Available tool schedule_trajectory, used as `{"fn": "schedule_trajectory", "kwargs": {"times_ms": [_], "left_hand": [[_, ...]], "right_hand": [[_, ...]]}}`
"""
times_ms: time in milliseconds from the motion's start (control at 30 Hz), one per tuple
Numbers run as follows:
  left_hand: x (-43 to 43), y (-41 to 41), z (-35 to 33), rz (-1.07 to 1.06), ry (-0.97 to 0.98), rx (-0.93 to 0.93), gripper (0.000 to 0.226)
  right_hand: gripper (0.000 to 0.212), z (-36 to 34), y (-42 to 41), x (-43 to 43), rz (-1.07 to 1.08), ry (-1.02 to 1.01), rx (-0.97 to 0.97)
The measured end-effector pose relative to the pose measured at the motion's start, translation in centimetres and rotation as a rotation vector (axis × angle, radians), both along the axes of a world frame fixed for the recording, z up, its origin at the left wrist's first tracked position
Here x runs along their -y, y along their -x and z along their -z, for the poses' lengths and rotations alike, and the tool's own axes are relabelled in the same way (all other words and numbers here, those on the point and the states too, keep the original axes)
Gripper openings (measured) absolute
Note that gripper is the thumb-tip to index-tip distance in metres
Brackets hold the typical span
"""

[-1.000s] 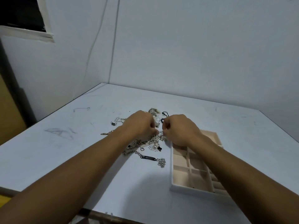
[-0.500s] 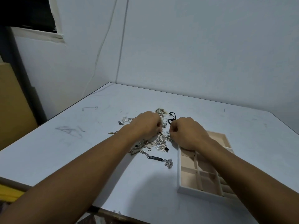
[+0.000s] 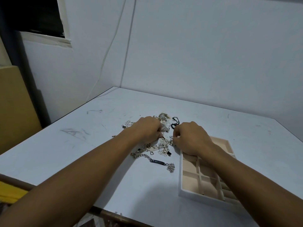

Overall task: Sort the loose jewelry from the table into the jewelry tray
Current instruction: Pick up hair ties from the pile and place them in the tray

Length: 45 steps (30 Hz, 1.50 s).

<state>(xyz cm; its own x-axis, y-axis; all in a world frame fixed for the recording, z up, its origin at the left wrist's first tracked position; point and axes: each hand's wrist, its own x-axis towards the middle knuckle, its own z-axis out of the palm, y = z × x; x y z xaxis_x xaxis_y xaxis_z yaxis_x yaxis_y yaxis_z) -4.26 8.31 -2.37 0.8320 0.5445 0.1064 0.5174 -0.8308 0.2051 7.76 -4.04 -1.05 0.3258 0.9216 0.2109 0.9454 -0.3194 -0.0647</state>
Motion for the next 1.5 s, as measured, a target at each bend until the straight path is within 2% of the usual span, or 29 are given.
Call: {"fn": "schedule_trajectory", "kwargs": {"times_ms": [133, 333, 467, 733, 967, 1200, 1500], "left_hand": [[-0.7, 0.6, -0.5, -0.015, 0.144, 0.085, 0.026], [-2.2, 3.0, -2.6, -0.117, 0.176, 0.315, 0.018], [-2.3, 4.0, -2.8, -0.124, 0.165, 0.298, 0.012], [-2.9, 6.5, -3.6, -0.227, 0.181, 0.402, 0.014], [-3.9, 8.8, -2.8, -0.329, 0.197, 0.407, 0.012], [-3.7, 8.4, -1.9, -0.313, 0.235, 0.405, 0.012], [-2.3, 6.0, -1.2, -0.236, 0.214, 0.349, 0.014]], "right_hand": [[0.012, -0.1, 0.1, -0.1, -0.004, 0.021, 0.023], [0.022, -0.1, 0.4, -0.5, -0.026, 0.033, 0.0], [0.023, 0.1, 0.6, -1.6, -0.041, -0.005, -0.055], [0.006, 0.0, 1.2, -3.8, -0.07, 0.088, -0.049], [0.015, -0.5, 0.6, -3.9, -0.09, 0.121, -0.027], [0.008, -1.6, -1.3, -3.1, -0.069, 0.001, -0.308], [0.013, -3.2, -3.3, -1.1, -0.035, -0.089, -0.386]]}}
